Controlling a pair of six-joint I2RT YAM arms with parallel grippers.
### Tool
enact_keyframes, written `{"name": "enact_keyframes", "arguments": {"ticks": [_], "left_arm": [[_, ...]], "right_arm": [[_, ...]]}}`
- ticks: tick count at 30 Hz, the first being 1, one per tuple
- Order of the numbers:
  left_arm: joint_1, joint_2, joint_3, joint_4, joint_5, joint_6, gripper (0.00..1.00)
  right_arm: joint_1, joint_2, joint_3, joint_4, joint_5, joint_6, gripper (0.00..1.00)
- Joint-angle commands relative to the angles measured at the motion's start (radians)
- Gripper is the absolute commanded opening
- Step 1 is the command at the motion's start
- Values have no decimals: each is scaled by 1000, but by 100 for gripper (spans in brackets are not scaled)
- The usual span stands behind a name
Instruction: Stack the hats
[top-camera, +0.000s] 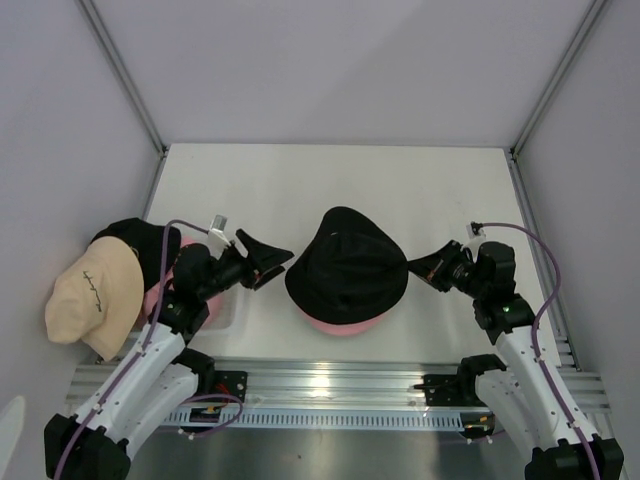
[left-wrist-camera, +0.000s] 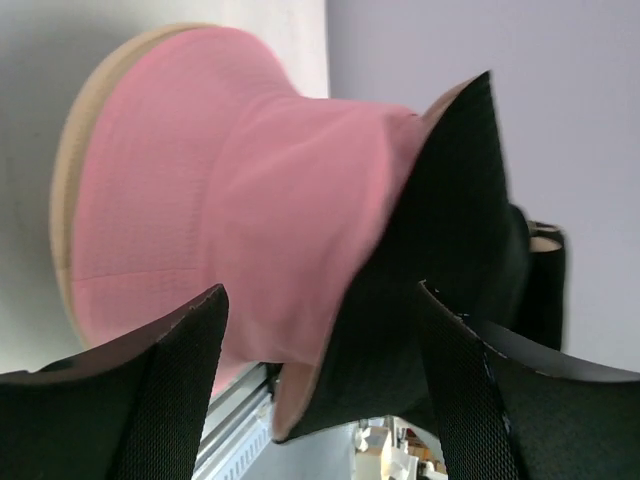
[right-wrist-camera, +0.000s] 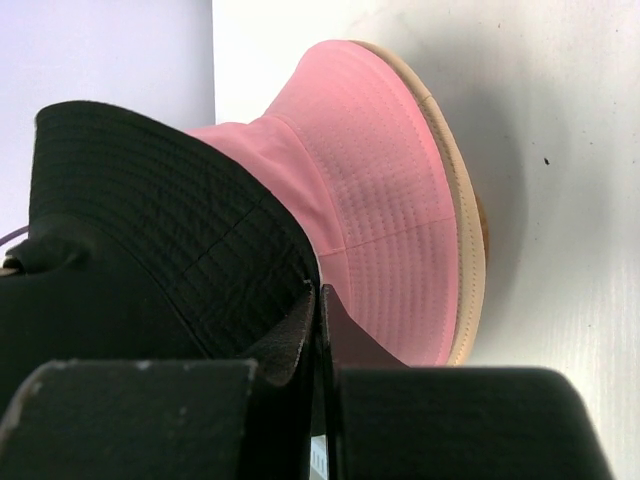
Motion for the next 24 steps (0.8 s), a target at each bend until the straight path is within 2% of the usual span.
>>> {"name": "enact_keyframes", "arguments": {"ticks": [1,5,9,15,17,24], "left_arm": [[33,-45,-3,89,75,-68,78],[44,-79,-28,132,101,-106,78],[42,-34,-37,206,177,-126,76],[44,6,-25,60,224,-13,75],[44,-17,-49,65,227,-11,75],[41,-62,-88,171,264,-71,65]], "right_arm": [[-4,-16,15,31,0,-16,0],[-3,-6,13,34,-3,-14,0],[-3,-3,15,35,0,-14,0],[-3,10,16,40,0,-4,0],[-4,17,19,41,3,4,0],[6,24,24,25,21,12,0]]}}
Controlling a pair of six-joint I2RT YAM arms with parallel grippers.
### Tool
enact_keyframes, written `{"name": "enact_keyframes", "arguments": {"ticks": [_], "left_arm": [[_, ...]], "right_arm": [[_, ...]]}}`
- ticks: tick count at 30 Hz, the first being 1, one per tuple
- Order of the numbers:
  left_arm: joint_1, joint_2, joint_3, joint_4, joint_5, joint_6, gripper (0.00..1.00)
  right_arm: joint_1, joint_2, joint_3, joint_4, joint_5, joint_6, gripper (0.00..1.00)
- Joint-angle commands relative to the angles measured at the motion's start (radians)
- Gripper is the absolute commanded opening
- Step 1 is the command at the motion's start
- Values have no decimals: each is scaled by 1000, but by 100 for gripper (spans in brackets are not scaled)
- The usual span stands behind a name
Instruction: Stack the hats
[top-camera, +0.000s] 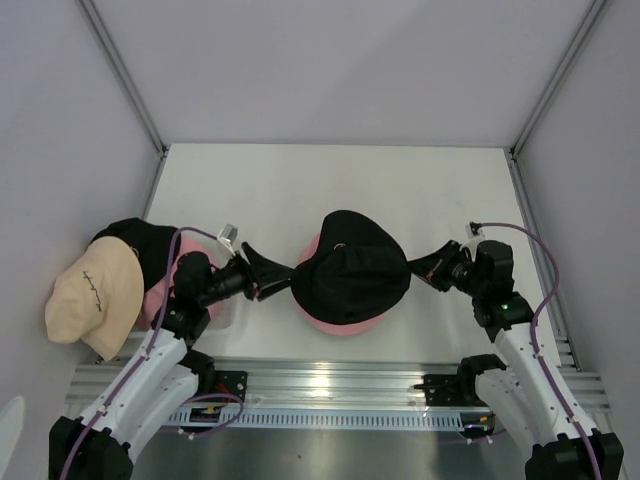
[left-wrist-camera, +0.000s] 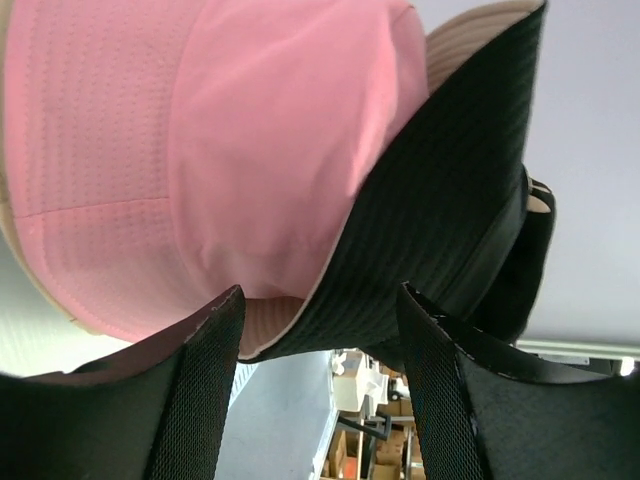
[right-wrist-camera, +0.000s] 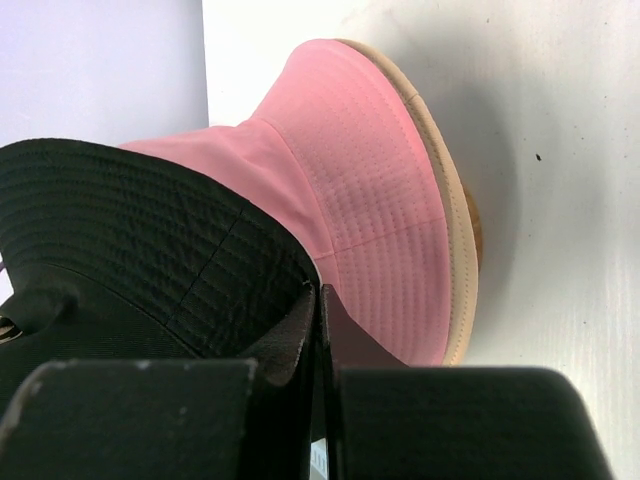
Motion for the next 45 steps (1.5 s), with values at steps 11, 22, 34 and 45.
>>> {"name": "enact_keyframes", "arguments": {"ticks": [11,22,34,45], "left_arm": [[-47,102,-31,282,52,-83,53],[-50,121,-9,293,-2,-97,1],[-47,-91,119,-299,-409,56,1],[-68,53,112,-389,-515,75,1]], "right_arm": [[52,12,45,9,55,11,0],[65,25,58,-26,81,14,0],[66,109,194,-223,130,34,0],[66,154,196,-287,167,6,0]]}}
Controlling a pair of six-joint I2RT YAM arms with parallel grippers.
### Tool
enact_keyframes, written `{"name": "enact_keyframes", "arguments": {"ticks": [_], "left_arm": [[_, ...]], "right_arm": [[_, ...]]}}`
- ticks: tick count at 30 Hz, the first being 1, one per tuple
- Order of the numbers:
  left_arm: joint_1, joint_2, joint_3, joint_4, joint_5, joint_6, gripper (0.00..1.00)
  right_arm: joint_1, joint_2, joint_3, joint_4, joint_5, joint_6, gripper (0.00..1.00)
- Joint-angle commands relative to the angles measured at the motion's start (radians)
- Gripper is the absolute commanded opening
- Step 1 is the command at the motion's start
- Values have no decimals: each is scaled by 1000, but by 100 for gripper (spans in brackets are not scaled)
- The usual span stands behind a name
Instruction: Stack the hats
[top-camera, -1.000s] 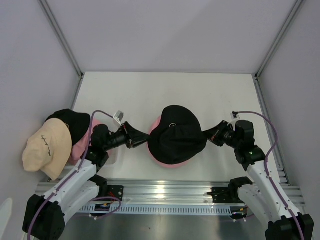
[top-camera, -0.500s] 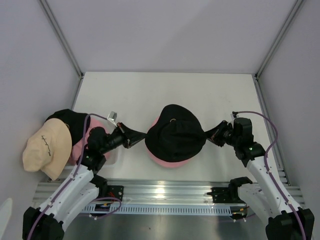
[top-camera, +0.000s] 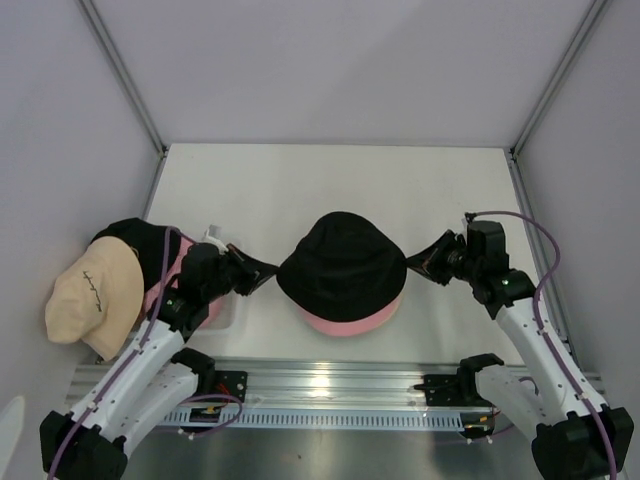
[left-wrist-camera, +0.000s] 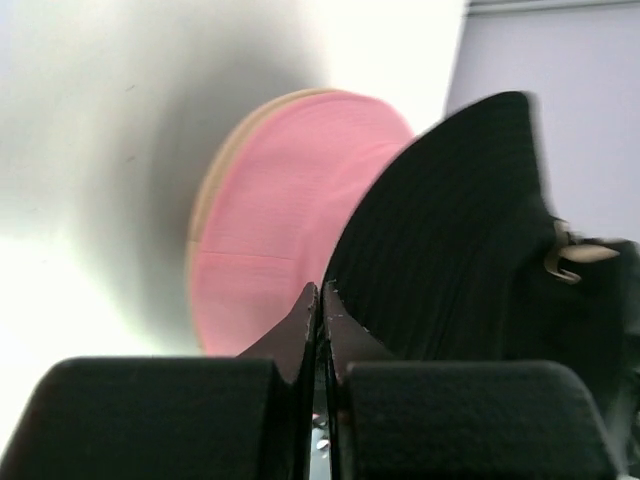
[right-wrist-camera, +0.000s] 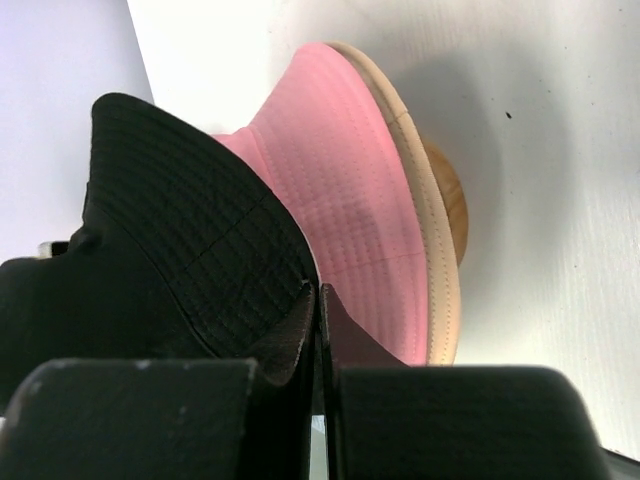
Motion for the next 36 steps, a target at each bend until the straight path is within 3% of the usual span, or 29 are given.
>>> {"name": "enact_keyframes", "arguments": {"ticks": [1,12,15,18,21,22,25,30,36], "left_arm": [[-22,24,-85,5,-63,27,1],[-136,168,-65,-50,-140,90,1],[-143,115,-55,-12,-132,119,1],[-128,8,2,-26,-145,214,13],[-107,-64,80,-56,-110,411,37],[-102,-94,111,-59,-93,450,49],[-87,-100,158,-41,-2,559,52],[-85,-25,110,228,272,579,53],[-85,101,94,373,312,556,56]], "right_arm": [[2,-4,-47,-13,46,-9,0],[12,47,-163,-6,35,-43,0],[20,24,-127,-9,61,-52,0],[20,0,-98,-11,67,-63,0],[20,7,-82,-3,38,-61,0],[19,10,-82,-2,32,-60,0],[19,19,-70,4,18,-54,0],[20,21,-39,-5,15,-60,0],[20,29,-27,7,4,-54,0]]}}
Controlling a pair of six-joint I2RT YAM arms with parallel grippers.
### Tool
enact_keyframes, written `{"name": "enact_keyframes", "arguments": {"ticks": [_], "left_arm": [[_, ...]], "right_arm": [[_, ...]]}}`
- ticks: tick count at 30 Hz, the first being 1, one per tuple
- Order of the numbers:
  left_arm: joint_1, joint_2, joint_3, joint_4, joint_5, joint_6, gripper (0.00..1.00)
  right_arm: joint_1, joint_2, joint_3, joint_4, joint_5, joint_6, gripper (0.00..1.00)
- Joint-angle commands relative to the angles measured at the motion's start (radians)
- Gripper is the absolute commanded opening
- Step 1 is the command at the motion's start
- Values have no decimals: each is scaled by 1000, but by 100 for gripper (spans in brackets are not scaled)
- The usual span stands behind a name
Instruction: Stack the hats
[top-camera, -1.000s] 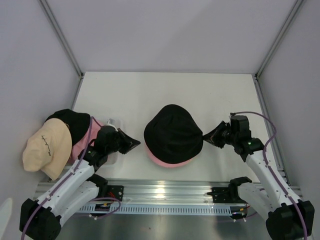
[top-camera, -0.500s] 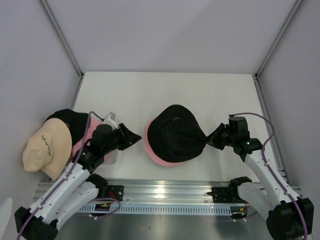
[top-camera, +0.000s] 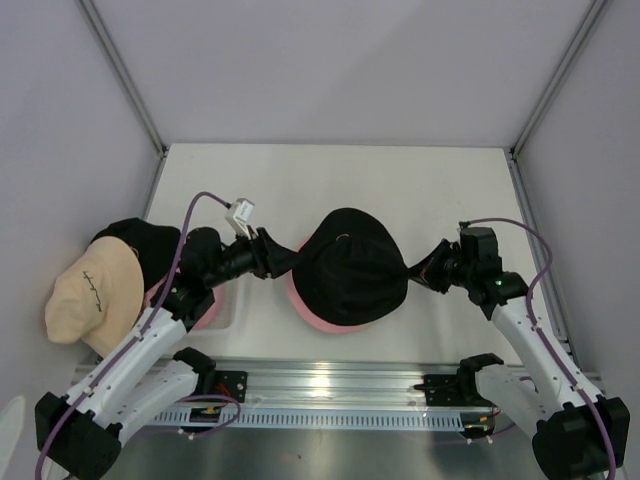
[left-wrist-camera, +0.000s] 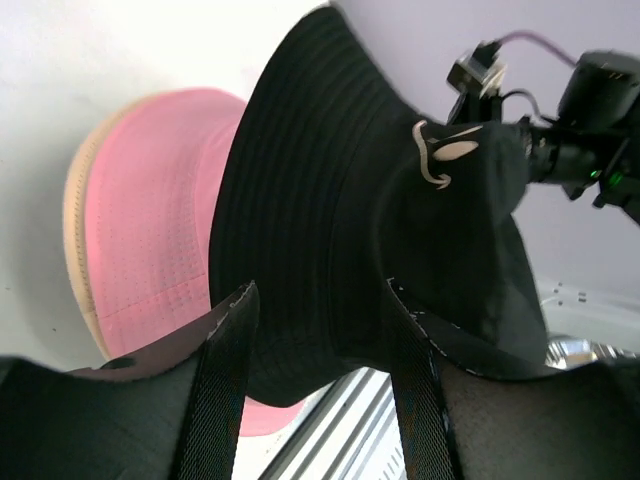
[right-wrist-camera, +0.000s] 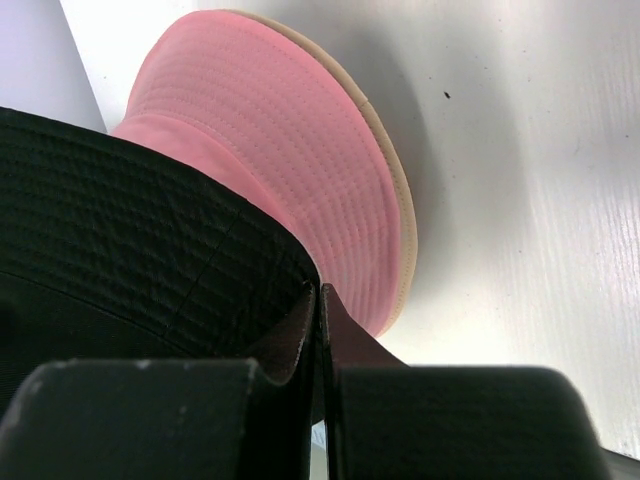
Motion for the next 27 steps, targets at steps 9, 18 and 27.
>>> {"name": "enact_keyframes", "arguments": {"ticks": [9,18,27], "left_arm": [[73,59,-46,152,54,-21,83],[119,185,-221,545,196,-359,76],[119,231,-272,755,270,-514,71]], "right_arm": [[5,21,51,20,-28,-7,0],[7,42,59,34,-34,-2,0],[8,56,59,43,-35,2,0]]}}
